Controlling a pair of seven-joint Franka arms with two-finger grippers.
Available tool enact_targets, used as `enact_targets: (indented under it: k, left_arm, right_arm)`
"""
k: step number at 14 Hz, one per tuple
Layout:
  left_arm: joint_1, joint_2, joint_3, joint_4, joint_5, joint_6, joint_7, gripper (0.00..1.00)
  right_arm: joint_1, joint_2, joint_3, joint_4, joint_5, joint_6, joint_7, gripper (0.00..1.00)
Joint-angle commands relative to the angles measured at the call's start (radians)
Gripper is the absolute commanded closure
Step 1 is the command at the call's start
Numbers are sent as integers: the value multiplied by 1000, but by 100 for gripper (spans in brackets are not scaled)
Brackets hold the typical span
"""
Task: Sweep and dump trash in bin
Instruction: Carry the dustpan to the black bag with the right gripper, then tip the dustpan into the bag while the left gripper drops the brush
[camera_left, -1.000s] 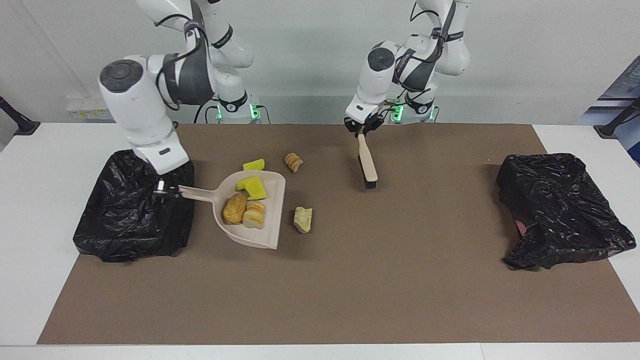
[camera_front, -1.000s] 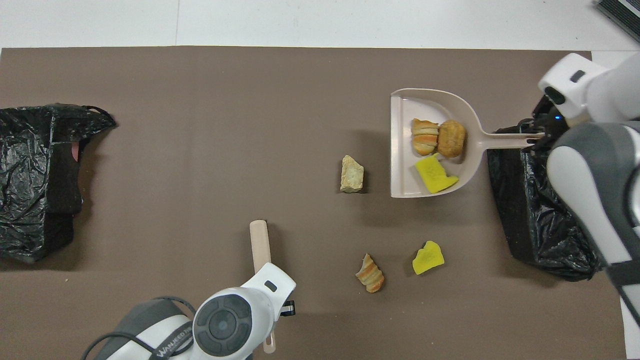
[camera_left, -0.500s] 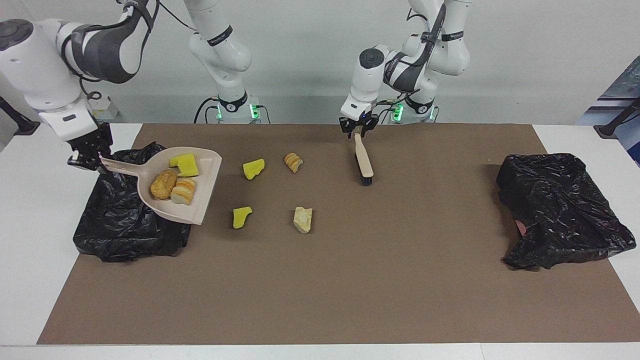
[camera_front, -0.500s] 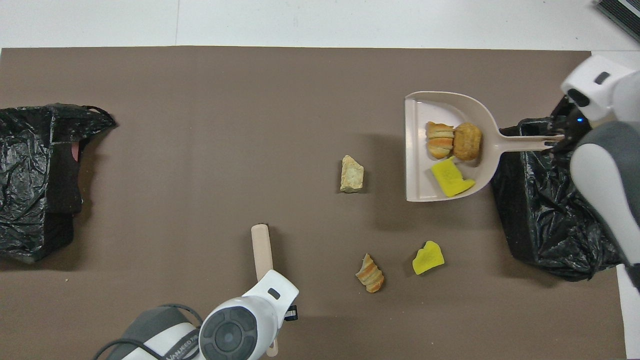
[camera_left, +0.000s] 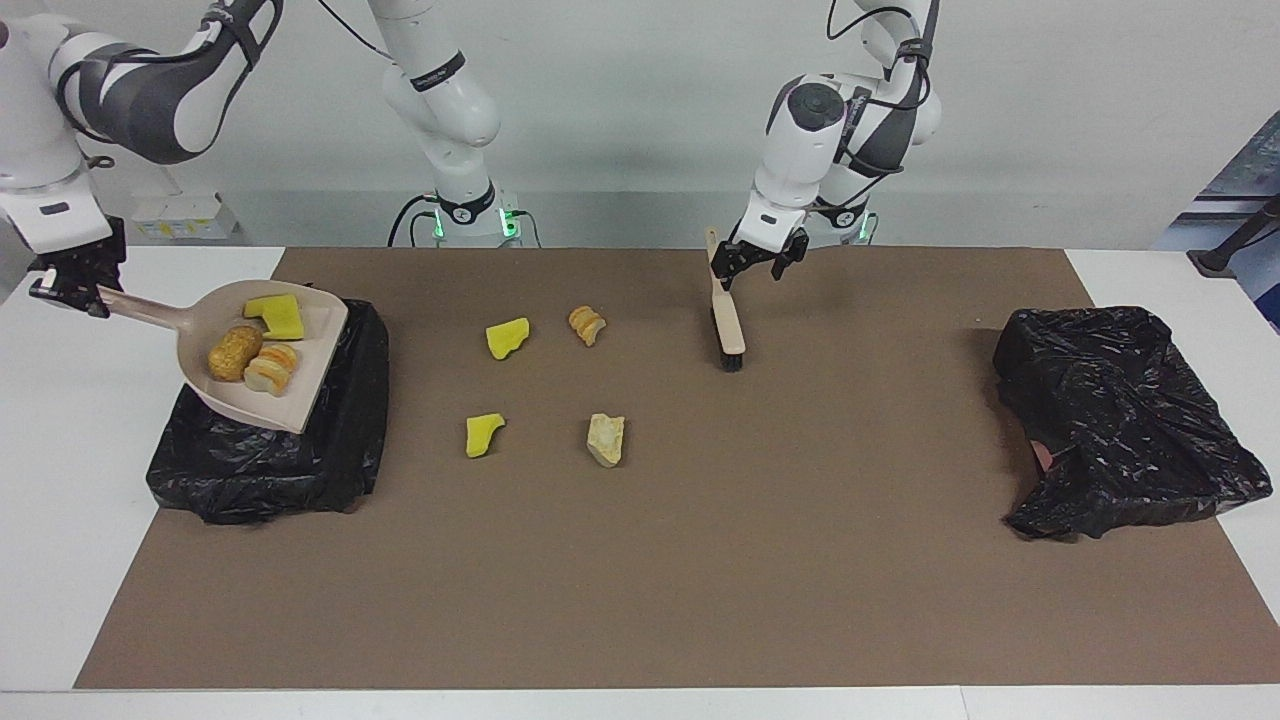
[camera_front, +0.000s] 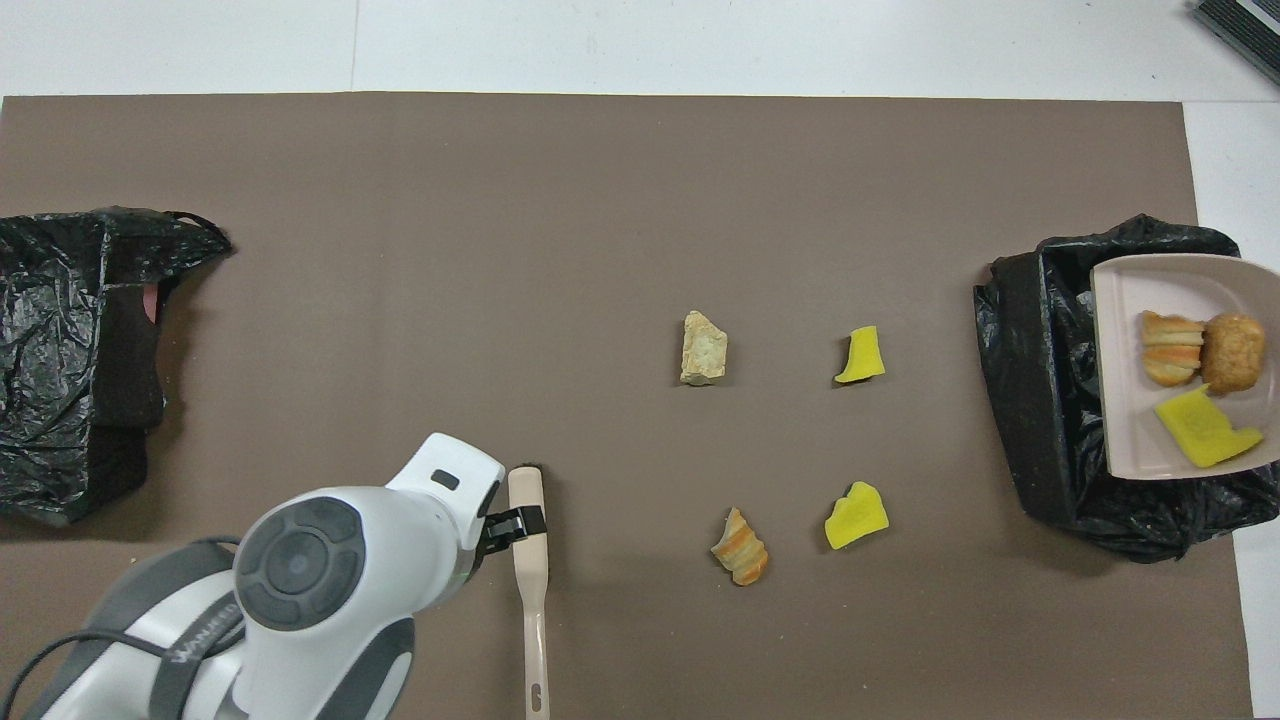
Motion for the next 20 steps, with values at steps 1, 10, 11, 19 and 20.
enact_targets:
  k: [1,10,11,19,20]
  left_arm:
    - [103,31,-9,105,12,-70,102,0]
    - [365,269,-6,541,94,-291,433,0]
    - [393,272,-6,562,95,-316,473,0]
    - [481,284,-4,666,190,-459,634,0]
    - [482,284,-4,676,190,-466,634,0]
  right_arm:
    - [-6,-91,9,-148,-137,97,48,100]
    - [228,-205,14,-301,-573,-7,414,100]
    - [251,-214,14,-296,-608,-36,430,100]
    - [273,-254,41,-198,-630,-154,429,100]
    - [293,-238,43,-184,-622,-154,443,100]
